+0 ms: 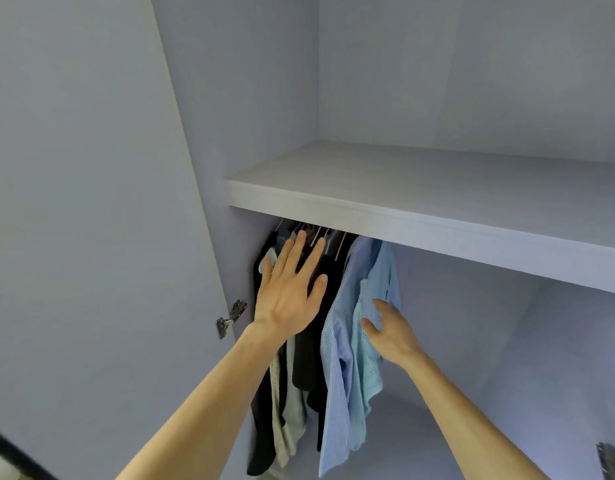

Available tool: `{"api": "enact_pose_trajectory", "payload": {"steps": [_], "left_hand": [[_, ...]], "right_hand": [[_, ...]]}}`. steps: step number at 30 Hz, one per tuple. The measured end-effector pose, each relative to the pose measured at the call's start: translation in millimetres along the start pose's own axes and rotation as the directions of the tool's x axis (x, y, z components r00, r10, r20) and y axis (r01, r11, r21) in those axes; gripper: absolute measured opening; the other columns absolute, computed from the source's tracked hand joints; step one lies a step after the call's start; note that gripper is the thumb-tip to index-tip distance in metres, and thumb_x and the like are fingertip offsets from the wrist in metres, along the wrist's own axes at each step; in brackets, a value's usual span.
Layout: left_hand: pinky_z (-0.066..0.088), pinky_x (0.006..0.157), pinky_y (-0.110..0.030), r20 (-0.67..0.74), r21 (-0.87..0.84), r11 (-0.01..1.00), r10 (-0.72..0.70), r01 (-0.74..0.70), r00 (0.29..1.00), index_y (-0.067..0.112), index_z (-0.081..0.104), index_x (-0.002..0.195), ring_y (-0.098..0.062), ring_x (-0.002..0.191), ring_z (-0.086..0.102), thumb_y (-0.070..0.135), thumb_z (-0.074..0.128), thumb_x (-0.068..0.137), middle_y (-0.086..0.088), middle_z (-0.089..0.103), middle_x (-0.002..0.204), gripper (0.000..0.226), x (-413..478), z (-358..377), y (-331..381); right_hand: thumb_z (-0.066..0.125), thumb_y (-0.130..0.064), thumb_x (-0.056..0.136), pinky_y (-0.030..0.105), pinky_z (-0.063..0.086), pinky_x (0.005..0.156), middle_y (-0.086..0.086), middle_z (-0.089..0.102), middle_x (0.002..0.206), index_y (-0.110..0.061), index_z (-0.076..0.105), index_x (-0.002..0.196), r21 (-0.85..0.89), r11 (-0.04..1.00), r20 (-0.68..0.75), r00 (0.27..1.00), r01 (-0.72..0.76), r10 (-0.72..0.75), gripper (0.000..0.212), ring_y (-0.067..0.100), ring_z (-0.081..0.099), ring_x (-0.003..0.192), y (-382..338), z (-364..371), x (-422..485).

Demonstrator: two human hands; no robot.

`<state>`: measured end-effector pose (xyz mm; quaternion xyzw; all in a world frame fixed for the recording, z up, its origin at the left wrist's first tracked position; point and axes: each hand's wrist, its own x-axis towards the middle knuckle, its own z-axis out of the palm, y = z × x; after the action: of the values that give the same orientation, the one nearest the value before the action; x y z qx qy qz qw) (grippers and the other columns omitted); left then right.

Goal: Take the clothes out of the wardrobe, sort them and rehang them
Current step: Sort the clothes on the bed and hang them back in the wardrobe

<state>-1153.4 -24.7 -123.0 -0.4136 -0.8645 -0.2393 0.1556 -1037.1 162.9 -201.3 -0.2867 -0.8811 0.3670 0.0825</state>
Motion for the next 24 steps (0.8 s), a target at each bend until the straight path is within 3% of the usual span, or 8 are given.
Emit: {"api": "enact_pose_trajectory", "payload": {"steps": [5, 8, 11, 16, 20, 24], "left_hand": [[0.008, 0.124, -0.051, 0.119, 0.039, 0.983, -0.183, 0.179, 0.976, 0.042, 0.012, 0.157, -0.015, 0.154, -0.004, 0.040, 0.044, 0.101, 0.008, 0.001, 0.167, 0.065, -114.2, -6.1, -24.3], [0.007, 0.124, -0.048, 0.189, 0.093, 0.936, -0.352, 0.340, 0.917, 0.042, 0.011, 0.157, -0.018, 0.154, -0.001, 0.043, 0.041, 0.101, 0.007, 0.003, 0.167, 0.063, -206.0, -22.6, -37.3], [0.013, 0.124, -0.046, 0.201, 0.167, 0.850, -0.525, 0.499, 0.827, 0.041, 0.018, 0.156, -0.019, 0.153, 0.010, 0.046, 0.043, 0.100, 0.005, 0.013, 0.166, 0.061, -312.2, -50.2, -45.2], [0.016, 0.121, -0.042, 0.176, 0.312, 0.602, -0.797, 0.736, 0.578, 0.038, 0.027, 0.155, -0.018, 0.152, 0.015, 0.046, 0.042, 0.100, 0.004, 0.024, 0.163, 0.058, -496.6, -101.1, -43.9], [0.018, 0.121, -0.042, 0.069, 0.340, 0.288, -0.957, 0.895, 0.281, 0.037, 0.028, 0.154, -0.018, 0.150, 0.020, 0.047, 0.040, 0.100, 0.003, 0.026, 0.162, 0.056, -625.4, -143.0, -13.6], [0.021, 0.118, -0.042, -0.081, 0.269, -0.018, -0.997, 0.963, 0.004, 0.037, 0.032, 0.152, -0.015, 0.147, 0.025, 0.046, 0.041, 0.099, 0.005, 0.030, 0.160, 0.055, -731.9, -179.7, 40.4]], "right_hand": [[0.054, -0.037, 0.100, 0.024, 0.034, 0.106, -0.014, 0.052, 0.139, -0.029, 0.052, 0.139, 0.035, 0.963, -0.047, 0.963, 0.268, -0.267, 0.040, 0.009, 0.045, 0.132, -37.5, 11.6, -87.2], [0.055, -0.037, 0.098, 0.020, 0.033, 0.106, -0.023, 0.053, 0.133, -0.034, 0.059, 0.131, 0.046, 0.899, -0.012, 0.900, 0.436, -0.436, 0.033, -0.004, 0.042, 0.125, -57.7, 34.3, -143.4], [0.056, -0.037, 0.097, 0.022, 0.031, 0.111, -0.021, 0.055, 0.135, -0.034, 0.063, 0.128, 0.043, 0.824, 0.098, 0.818, 0.565, -0.566, 0.032, -0.003, 0.039, 0.133, -76.7, 78.7, -194.7], [0.053, -0.037, 0.099, 0.030, 0.031, 0.116, -0.013, 0.055, 0.140, -0.031, 0.063, 0.132, 0.019, 0.640, 0.372, 0.589, 0.768, -0.718, 0.035, 0.008, 0.037, 0.140, -106.1, 169.7, -278.4], [0.053, -0.035, 0.100, 0.039, 0.035, 0.116, -0.009, 0.053, 0.144, -0.033, 0.061, 0.133, 0.087, 0.443, 0.559, 0.324, 0.893, -0.763, 0.034, 0.012, 0.036, 0.143, -130.2, 235.1, -349.4], [0.050, -0.039, 0.100, 0.040, 0.029, 0.121, -0.012, 0.044, 0.151, -0.037, 0.053, 0.139, 0.213, 0.278, 0.689, 0.058, 0.937, -0.723, 0.038, 0.010, 0.024, 0.148, -163.8, 281.0, -428.5]]}}
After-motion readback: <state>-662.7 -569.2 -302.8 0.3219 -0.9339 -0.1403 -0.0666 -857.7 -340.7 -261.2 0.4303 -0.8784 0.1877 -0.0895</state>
